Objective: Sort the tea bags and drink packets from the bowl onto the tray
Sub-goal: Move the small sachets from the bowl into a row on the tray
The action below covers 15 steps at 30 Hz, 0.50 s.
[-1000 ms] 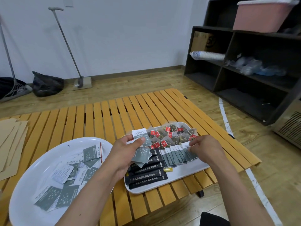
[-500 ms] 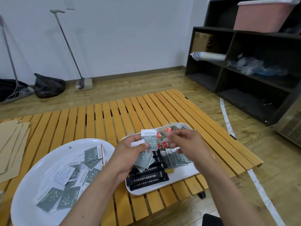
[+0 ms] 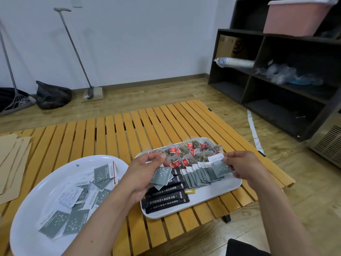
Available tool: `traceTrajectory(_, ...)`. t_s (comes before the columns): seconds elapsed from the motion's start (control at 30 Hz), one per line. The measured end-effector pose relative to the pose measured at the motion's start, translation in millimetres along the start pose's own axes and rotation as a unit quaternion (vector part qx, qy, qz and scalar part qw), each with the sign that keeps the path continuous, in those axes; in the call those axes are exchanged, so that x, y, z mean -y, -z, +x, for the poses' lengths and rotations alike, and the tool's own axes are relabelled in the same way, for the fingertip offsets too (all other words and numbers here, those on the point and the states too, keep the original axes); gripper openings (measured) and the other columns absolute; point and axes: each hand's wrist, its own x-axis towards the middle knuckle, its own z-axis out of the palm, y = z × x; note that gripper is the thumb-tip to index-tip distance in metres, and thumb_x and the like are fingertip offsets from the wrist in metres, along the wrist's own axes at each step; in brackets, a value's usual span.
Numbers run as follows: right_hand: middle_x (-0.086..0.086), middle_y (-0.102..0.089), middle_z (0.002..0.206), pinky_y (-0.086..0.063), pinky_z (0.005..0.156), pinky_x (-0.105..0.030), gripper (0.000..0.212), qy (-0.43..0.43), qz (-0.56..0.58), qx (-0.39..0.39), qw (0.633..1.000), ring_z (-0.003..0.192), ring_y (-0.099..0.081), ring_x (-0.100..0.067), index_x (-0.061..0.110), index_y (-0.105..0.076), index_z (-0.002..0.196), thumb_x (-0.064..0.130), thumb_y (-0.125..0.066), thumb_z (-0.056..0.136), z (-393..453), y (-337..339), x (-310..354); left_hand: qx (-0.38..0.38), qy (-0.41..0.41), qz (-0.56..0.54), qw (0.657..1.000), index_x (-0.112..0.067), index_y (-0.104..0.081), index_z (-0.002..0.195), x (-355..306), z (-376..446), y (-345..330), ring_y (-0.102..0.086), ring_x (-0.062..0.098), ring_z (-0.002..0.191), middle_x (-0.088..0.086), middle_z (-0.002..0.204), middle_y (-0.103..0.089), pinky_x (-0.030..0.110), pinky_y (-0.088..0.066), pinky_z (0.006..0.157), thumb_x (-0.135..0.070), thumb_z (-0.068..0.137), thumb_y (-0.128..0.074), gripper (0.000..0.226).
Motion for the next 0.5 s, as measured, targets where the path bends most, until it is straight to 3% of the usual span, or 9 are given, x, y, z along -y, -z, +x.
traceTrajectory(0.1, -0.007, -0.073, 0.092, -0.056, 0.073, -0.039, 0.002, -0.002, -0.095, -0.03, 0.995, 0.085, -0.068, -0.027, 0.017, -0.075, 0.091, 0.016, -0.074, 0.09, 14, -9, -8, -0.003, 0.011, 0.008, 1.0, -0.008, -0.071, 0.112, 0, -2, -2, -0.071, 0.026, 0.087, 0.012, 0.11, -0.078, 0.044, -0.061, 0.08, -0.026, 0.091, -0.072, 0.028)
traceTrajectory(0.33, 0.001, -0.069, 0.085, -0.044, 0.061, -0.028, 0.016, 0.02, -0.237, -0.092, 0.967, 0.081, -0.064, -0.021, 0.028, -0.068, 0.092, 0.037, -0.078, 0.083, 7, -17, -4, -0.011, 0.033, 0.024, 0.999, -0.012, -0.079, 0.1, -2, -3, -1, -0.072, 0.021, 0.079, 0.011, 0.103, -0.079, 0.035, -0.061, 0.071, -0.035, 0.091, -0.071, 0.026)
traceTrajectory(0.5, 0.0, -0.069, 0.086, -0.047, 0.064, -0.03, 0.02, -0.023, -0.283, -0.04, 0.958, 0.081, -0.064, -0.02, 0.027, -0.073, 0.087, 0.036, -0.086, 0.076, -5, -19, 6, -0.004, 0.021, 0.028, 0.999, -0.006, -0.078, 0.099, -1, -2, 0, -0.074, 0.02, 0.079, 0.008, 0.1, -0.08, 0.034, -0.063, 0.071, -0.031, 0.089, -0.075, 0.028)
